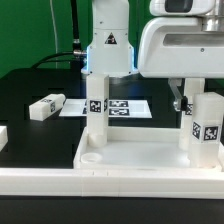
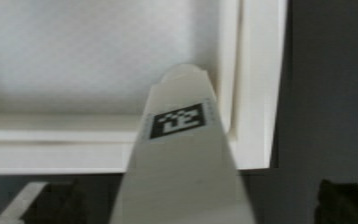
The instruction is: Assemble desk
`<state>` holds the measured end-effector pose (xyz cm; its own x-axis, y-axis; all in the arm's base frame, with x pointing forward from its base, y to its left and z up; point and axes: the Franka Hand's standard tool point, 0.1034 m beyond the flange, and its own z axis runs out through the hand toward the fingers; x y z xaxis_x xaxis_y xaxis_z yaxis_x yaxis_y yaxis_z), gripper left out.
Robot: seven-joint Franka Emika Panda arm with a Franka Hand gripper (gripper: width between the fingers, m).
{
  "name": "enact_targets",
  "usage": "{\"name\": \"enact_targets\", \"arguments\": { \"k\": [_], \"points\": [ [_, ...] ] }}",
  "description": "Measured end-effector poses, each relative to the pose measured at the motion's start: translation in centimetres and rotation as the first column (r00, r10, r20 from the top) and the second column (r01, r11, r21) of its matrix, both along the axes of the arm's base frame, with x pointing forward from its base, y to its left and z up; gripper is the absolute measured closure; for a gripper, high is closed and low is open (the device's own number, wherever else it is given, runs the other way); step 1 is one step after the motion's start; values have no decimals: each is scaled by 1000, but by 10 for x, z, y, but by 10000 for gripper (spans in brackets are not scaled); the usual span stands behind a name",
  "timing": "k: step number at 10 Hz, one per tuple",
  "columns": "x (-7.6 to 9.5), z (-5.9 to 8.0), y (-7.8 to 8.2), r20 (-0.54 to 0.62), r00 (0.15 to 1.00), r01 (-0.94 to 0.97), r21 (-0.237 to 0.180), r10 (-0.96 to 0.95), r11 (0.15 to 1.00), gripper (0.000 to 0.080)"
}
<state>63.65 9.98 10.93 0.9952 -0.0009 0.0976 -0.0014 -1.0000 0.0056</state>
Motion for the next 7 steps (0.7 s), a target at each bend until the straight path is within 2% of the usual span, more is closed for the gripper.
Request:
{"name": "enact_targets", "arguments": {
  "k": [3,5,6,7],
  "points": [
    [0,-2,-5,-2,991,-136,-33,136,990,150],
    [0,-2,-5,-2,992,-125,-32,125,992,413],
    [-1,-2,-5,-2,995,-104,-29,104,994,413],
    [0,-2,-5,-2,995,-96,-28,96,995,509]
  ]
}}
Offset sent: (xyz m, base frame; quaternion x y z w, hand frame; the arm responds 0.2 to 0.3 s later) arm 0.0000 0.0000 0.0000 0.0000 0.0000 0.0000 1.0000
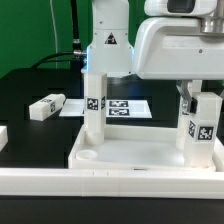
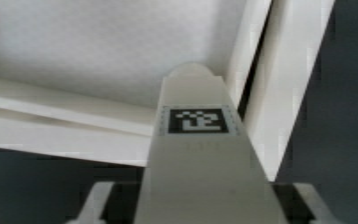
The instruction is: Assemble desk
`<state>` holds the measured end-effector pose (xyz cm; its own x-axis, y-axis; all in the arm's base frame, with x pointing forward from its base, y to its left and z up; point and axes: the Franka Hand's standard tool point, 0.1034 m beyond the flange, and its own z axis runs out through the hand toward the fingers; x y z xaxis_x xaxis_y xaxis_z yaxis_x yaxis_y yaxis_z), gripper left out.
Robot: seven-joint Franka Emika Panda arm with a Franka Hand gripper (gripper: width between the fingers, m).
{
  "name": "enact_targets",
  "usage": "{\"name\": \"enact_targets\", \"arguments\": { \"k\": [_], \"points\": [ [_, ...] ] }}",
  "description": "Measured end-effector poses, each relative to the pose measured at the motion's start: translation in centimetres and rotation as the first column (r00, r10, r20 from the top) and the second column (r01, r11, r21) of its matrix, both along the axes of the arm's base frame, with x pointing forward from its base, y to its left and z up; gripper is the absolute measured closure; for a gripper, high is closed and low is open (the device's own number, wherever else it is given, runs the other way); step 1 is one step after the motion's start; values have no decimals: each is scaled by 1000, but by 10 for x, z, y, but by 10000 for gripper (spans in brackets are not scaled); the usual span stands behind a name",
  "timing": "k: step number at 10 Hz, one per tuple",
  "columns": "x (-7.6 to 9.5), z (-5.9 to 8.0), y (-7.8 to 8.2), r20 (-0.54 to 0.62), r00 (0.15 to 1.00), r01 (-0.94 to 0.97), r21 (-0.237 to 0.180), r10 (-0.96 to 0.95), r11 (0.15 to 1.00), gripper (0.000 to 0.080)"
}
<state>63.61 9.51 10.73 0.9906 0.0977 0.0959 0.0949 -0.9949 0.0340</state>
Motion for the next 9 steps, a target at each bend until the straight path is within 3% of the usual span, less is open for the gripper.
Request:
{"name": "enact_targets", "arguments": {
  "k": [4,9],
  "points": [
    [-1,0,-2,-3,948,317,34,-317,948,509],
    [-3,0,-26,-14,754,657,43,-657,753,509]
  ]
}}
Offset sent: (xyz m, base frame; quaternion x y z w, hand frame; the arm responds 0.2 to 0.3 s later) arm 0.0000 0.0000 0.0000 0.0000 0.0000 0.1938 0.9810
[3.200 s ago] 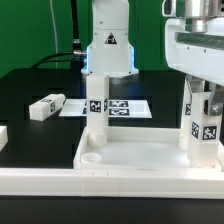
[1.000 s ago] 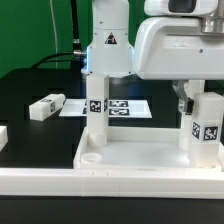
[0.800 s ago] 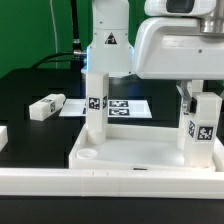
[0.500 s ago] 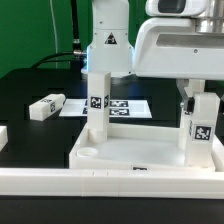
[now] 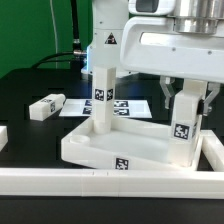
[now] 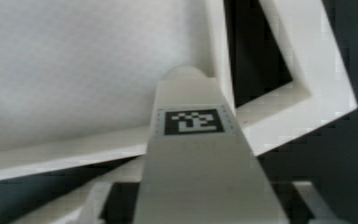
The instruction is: Assemble desk
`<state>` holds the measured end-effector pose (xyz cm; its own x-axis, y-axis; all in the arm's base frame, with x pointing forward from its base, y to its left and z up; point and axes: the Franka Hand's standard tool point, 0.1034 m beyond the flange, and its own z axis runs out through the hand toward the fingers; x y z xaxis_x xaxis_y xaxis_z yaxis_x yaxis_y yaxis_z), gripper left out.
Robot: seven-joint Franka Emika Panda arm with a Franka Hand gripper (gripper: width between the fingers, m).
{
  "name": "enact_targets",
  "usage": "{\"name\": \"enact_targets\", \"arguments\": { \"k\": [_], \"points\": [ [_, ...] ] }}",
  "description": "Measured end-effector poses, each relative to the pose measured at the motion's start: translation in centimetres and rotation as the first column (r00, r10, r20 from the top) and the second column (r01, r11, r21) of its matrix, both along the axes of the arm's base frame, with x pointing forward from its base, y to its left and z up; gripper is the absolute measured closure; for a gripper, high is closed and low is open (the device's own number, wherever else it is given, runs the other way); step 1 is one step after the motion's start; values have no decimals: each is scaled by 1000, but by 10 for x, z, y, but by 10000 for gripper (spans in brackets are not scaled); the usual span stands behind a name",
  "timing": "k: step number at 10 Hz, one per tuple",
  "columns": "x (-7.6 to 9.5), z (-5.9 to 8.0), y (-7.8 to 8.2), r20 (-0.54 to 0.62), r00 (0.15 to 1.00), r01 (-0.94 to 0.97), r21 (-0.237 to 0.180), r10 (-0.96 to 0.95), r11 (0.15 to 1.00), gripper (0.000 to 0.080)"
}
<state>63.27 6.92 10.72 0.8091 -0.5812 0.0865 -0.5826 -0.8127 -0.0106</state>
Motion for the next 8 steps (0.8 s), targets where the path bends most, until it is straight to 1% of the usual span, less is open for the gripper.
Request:
{"name": "enact_targets", "arguments": {
  "k": [1,2,3,4,5,6,7,8],
  "points": [
    [-1,1,-5,-4,997,77,-14,-77,997,509],
    [-1,1,-9,-5,996,85,-20,-86,996,507],
    [-1,0,-8,-6,996,85,-20,-85,996,406],
    [-1,0,-8,-6,996,85,-20,-85,996,406],
    [-1,0,-8,-6,996,85,-20,-85,996,268],
    [-1,2,-8,-4,997,74,-18,-74,997,187],
    [-4,14,-7,3,999,37,-7,-37,999,157],
    [-13,28,-10,6,1000,12,7,-12,1000,157]
  ]
}}
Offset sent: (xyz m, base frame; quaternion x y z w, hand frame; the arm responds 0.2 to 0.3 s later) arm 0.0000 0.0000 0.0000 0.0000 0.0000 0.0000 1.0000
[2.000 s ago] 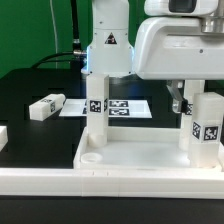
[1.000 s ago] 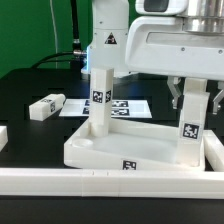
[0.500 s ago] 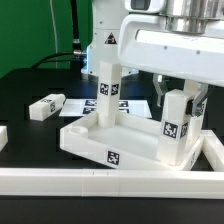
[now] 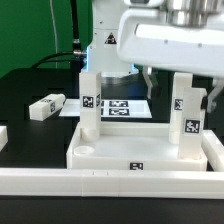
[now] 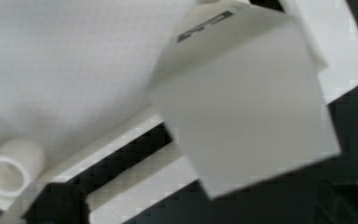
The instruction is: Assemble desk
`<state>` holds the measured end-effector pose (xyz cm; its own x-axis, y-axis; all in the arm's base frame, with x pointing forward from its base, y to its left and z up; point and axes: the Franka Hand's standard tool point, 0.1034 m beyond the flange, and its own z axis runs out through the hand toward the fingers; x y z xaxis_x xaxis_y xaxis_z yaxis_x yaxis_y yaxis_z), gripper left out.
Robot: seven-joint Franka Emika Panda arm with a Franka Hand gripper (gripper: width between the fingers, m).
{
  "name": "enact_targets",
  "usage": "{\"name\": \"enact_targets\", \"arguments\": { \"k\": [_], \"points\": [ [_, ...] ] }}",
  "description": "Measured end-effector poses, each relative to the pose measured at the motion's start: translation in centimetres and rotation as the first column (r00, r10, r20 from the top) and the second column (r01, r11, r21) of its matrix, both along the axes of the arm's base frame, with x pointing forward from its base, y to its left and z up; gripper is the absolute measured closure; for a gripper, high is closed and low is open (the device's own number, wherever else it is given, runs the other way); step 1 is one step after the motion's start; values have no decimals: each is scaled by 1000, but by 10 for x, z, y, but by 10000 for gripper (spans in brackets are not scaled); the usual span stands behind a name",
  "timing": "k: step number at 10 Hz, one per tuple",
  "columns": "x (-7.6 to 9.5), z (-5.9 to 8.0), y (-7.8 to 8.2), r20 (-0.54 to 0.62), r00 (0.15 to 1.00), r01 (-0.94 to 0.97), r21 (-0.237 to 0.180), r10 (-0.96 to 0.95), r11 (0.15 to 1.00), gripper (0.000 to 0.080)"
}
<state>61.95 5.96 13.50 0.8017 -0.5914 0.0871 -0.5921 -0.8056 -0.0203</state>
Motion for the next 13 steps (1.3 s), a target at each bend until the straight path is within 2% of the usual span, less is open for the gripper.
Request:
{"name": "enact_targets", "arguments": {
  "k": [1,2,4,6,9,11,13],
  "points": [
    [-11,12,-10,1,999,-37,10,37,999,152],
    [-21,23,-26,4,998,-60,17,60,998,152],
    [-28,28,-64,1,998,-65,5,65,998,150],
    [-28,26,-55,-1,997,-79,7,79,997,150],
    [-29,25,-61,2,994,-109,2,109,994,150],
    [-66,4,-107,5,985,-170,-17,170,985,150],
    [-87,-17,-147,1,981,-195,-39,196,980,150]
  ]
}}
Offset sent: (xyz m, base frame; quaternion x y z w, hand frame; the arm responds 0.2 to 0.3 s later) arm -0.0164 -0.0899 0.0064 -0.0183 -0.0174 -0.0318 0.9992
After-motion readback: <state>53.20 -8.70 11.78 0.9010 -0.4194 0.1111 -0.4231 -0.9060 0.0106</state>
